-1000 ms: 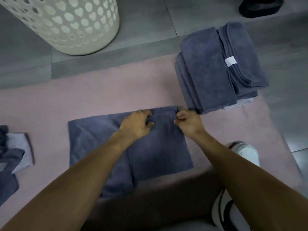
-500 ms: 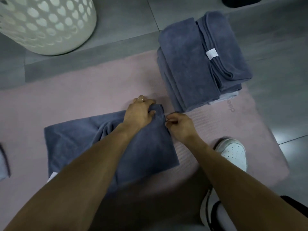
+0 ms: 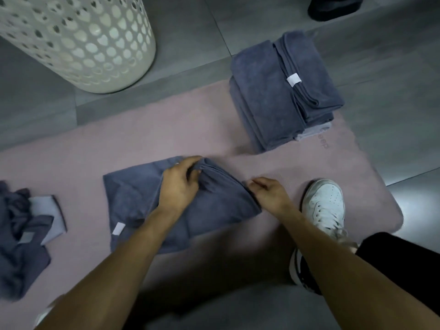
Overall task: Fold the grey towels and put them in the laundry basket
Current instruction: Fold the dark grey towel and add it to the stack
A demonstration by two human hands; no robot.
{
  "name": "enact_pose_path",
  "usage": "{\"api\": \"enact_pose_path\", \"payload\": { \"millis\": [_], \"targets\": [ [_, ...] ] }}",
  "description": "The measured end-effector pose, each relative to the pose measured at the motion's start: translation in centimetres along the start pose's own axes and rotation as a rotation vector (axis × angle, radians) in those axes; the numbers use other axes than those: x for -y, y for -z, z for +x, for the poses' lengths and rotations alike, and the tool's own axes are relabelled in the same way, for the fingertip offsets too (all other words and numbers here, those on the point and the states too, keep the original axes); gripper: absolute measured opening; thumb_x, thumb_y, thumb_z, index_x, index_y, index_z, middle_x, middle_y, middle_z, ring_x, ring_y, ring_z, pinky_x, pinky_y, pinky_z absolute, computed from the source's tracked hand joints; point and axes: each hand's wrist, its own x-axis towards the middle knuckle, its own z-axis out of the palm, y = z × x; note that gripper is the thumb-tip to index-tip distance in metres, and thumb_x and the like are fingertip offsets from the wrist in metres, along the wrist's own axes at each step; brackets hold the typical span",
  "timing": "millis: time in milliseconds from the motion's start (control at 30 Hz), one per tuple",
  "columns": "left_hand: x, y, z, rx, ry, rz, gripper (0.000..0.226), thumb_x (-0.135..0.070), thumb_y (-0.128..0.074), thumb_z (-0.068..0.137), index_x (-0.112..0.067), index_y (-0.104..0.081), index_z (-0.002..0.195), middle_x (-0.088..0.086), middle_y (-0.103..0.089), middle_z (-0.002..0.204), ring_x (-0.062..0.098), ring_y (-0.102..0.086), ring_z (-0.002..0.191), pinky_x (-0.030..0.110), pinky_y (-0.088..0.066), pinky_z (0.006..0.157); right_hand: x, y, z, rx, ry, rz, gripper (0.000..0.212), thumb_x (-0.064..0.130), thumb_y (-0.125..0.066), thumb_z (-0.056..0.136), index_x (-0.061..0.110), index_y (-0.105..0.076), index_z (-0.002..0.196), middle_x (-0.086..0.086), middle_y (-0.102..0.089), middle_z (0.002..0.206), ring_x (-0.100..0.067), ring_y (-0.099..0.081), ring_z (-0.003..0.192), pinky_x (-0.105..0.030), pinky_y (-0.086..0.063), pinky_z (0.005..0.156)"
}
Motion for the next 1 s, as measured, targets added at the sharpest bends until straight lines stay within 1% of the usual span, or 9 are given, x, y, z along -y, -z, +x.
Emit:
{"api": "enact_pose_path", "payload": {
  "millis": [67,167,267,367,500,633,767,867,1000],
  "targets": [
    [0.3,1.0,-2.3,-0.073,0.066,-0.043,0.026,-0.005,-0.056,0.087,-0.011,-0.069,0.108,0.008,-0.072,0.097,0.019,-0.066,0.084,0.029,-0.053,0.081,-0.1,-0.2,-2.2,0.015,-0.020,0.019,0.032,0.036,-0.055,0.096,0.011,-0.070,0.107,0.002,-0.066,0.103,-0.015,-0.059,0.098,-0.023,-0.042,0.090],
    [0.0,2.2,-4.9,-0.145,0.180,-0.138,0.025,0.002,-0.057,0.087,-0.013,-0.069,0.103,0.002,-0.069,0.087,0.010,-0.062,0.075,0.022,-0.052,0.077,-0.3,-0.7,-4.8,0.044,-0.048,0.039,0.033,0.042,-0.054,0.095,0.015,-0.070,0.106,0.003,-0.064,0.102,-0.017,-0.059,0.098,-0.027,-0.044,0.093],
    [0.1,2.9,-7.0,-0.177,0.289,-0.257,0.031,0.000,-0.058,0.088,-0.028,-0.067,0.096,-0.005,-0.069,0.086,0.015,-0.066,0.081,0.038,-0.057,0.079,-1.0,-1.6,-6.5,0.024,-0.051,0.058,0.017,0.039,-0.059,0.092,0.026,-0.070,0.093,-0.002,-0.069,0.103,-0.023,-0.065,0.095,-0.041,-0.052,0.094],
    [0.3,3.4,-8.9,-0.216,0.374,-0.349,0.043,0.002,-0.058,0.087,-0.040,-0.063,0.086,-0.004,-0.070,0.088,0.021,-0.068,0.088,0.053,-0.056,0.081,-1.3,-2.3,-7.7,0.010,-0.096,0.218,0.003,0.018,-0.063,0.092,0.017,-0.066,0.093,-0.011,-0.068,0.094,-0.022,-0.066,0.074,-0.035,-0.058,0.075],
    [-0.2,3.6,-11.1,-0.248,0.448,-0.475,0.035,0.008,-0.055,0.090,-0.027,-0.061,0.091,-0.003,-0.069,0.090,0.006,-0.067,0.080,0.053,-0.057,0.078,-2.0,-3.2,-8.7,0.076,-0.135,0.080,0.010,0.009,-0.058,0.092,0.011,-0.064,0.084,-0.012,-0.065,0.077,-0.017,-0.061,0.051,-0.018,-0.047,0.042],
    [0.1,4.4,-12.0,-0.212,0.386,-0.447,0.046,0.012,-0.055,0.085,-0.034,-0.062,0.086,-0.003,-0.069,0.092,0.019,-0.066,0.093,0.054,-0.053,0.089,-2.2,-3.0,-8.6,0.020,-0.140,-0.032,0.020,0.008,-0.055,0.091,0.011,-0.063,0.073,-0.012,-0.064,0.065,-0.013,-0.058,0.039,-0.020,-0.046,0.036],
    [-0.1,6.2,-12.5,-0.223,0.383,-0.462,0.048,0.014,-0.055,0.085,-0.033,-0.062,0.084,-0.012,-0.068,0.081,0.010,-0.065,0.082,0.047,-0.055,0.087,0.2,-2.6,-8.6,-0.052,-0.066,-0.066,0.016,0.015,-0.065,0.086,0.012,-0.064,0.070,-0.016,-0.069,0.072,-0.021,-0.062,0.052,-0.022,-0.049,0.043],
    [-0.6,6.9,-12.8,-0.219,0.389,-0.502,0.042,0.014,-0.056,0.087,-0.028,-0.063,0.086,-0.017,-0.067,0.075,0.000,-0.064,0.075,0.040,-0.055,0.082,1.3,-2.9,-8.5,-0.034,-0.032,-0.117,0.018,0.015,-0.070,0.080,0.005,-0.058,0.070,-0.012,-0.064,0.068,-0.021,-0.061,0.053,-0.019,-0.044,0.039],
    [-0.9,6.5,-13.4,-0.177,0.314,-0.338,0.032,0.008,-0.059,0.087,-0.023,-0.063,0.087,-0.015,-0.064,0.082,-0.003,-0.060,0.076,0.017,-0.050,0.081,1.4,-3.4,-8.4,-0.026,0.008,-0.210,0.021,0.007,-0.065,0.080,0.004,-0.054,0.062,-0.012,-0.060,0.064,-0.022,-0.060,0.053,-0.023,-0.048,0.041]
  ]
}}
